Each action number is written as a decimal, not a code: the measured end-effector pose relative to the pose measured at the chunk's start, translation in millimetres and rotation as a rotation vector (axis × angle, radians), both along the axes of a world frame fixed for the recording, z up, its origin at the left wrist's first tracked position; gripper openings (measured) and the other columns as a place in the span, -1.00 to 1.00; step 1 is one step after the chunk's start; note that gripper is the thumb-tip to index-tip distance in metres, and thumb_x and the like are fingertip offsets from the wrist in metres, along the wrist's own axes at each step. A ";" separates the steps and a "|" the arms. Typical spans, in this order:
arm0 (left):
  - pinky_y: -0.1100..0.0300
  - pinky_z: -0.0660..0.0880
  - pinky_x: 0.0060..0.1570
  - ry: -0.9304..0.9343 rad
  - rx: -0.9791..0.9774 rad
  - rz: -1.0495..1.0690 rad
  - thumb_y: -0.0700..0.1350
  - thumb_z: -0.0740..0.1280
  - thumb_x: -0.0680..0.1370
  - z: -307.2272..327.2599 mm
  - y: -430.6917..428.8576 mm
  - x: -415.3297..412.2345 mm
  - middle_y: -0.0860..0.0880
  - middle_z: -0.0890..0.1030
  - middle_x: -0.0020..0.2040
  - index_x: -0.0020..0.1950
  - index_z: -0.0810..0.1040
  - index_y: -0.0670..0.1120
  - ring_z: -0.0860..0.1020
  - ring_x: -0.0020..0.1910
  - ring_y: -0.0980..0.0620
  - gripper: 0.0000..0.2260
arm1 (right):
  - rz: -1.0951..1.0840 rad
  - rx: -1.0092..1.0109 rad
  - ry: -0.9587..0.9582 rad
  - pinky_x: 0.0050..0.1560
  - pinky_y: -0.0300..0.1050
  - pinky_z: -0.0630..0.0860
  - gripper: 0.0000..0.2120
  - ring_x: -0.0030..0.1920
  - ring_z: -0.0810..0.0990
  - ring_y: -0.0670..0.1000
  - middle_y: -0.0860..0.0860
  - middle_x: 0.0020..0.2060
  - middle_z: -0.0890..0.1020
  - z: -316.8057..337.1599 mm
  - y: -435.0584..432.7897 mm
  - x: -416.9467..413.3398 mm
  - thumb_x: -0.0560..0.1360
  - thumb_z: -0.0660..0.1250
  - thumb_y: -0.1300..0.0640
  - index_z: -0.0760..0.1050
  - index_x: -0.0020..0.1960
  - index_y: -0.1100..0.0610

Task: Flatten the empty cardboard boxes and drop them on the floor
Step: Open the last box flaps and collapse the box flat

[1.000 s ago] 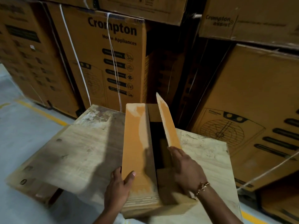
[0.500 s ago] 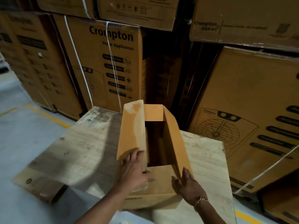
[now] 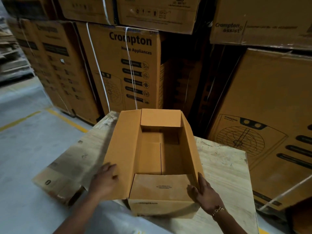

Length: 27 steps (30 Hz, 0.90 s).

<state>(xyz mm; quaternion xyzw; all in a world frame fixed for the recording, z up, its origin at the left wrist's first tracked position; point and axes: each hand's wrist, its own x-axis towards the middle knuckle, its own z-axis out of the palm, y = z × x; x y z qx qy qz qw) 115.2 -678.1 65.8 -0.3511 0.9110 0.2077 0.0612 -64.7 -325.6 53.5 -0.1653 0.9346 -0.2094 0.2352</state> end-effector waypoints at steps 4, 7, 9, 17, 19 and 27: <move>0.01 0.40 0.29 0.238 0.718 0.260 0.43 0.26 0.44 -21.2 53.4 -25.9 0.04 0.39 0.46 0.57 0.18 0.15 0.43 0.36 -0.07 -0.23 | 0.114 0.066 0.062 0.40 0.13 0.39 -0.08 0.50 0.20 0.16 -0.05 0.60 -0.10 4.7 -11.9 -11.9 0.49 0.33 -0.09 -0.28 0.57 -0.15; 0.06 0.49 0.12 0.311 0.694 0.249 0.34 0.18 0.55 -22.0 72.6 -32.7 -0.04 0.52 0.32 0.52 0.24 0.12 0.51 0.14 -0.05 -0.40 | 0.246 0.224 0.176 0.50 0.27 0.13 -0.18 0.58 -0.14 0.16 -0.16 0.55 -0.29 6.8 -30.8 -21.6 0.49 0.28 -0.07 -0.13 0.59 -0.17; 0.07 0.49 0.11 0.319 0.658 0.245 0.28 0.12 0.60 -18.3 72.7 -33.2 -0.06 0.51 0.33 0.52 0.25 0.11 0.50 0.14 -0.05 -0.47 | 0.306 0.286 0.272 0.49 0.30 0.01 -0.41 0.57 -0.22 0.19 -0.14 0.57 -0.25 10.6 -43.9 -24.5 0.54 0.15 -0.20 0.19 0.54 -0.11; -0.03 0.32 0.30 0.431 0.808 0.519 0.35 0.08 0.58 -1.5 48.9 -28.5 -0.11 0.46 0.41 0.44 0.43 0.02 0.38 0.42 -0.15 -0.42 | -0.086 -0.161 -0.083 0.22 0.03 0.41 -0.37 0.19 0.56 0.14 0.08 0.12 0.66 72.1 -57.9 -48.8 0.50 0.01 -0.43 0.58 -0.10 0.06; -0.05 0.33 0.34 0.429 0.887 0.538 0.42 0.21 0.48 0.2 38.7 -20.1 -0.10 0.47 0.42 0.38 0.48 0.07 0.42 0.37 -0.13 -0.39 | -0.107 -0.420 -0.366 0.30 0.08 0.35 -0.45 0.18 0.57 0.03 -0.04 0.08 0.70 96.9 -39.9 -48.7 0.56 0.11 -0.33 0.53 -0.32 0.07; 0.11 0.09 0.52 0.017 0.794 -0.179 0.42 0.55 0.11 12.4 43.9 4.2 0.13 -0.05 0.59 0.62 -0.14 0.09 -0.05 0.59 0.05 0.30 | 0.197 -0.146 -0.281 0.23 -0.03 0.49 0.28 0.41 0.33 0.09 -0.01 0.46 0.25 64.4 25.0 -20.3 -0.04 0.41 -0.60 0.17 0.53 -0.03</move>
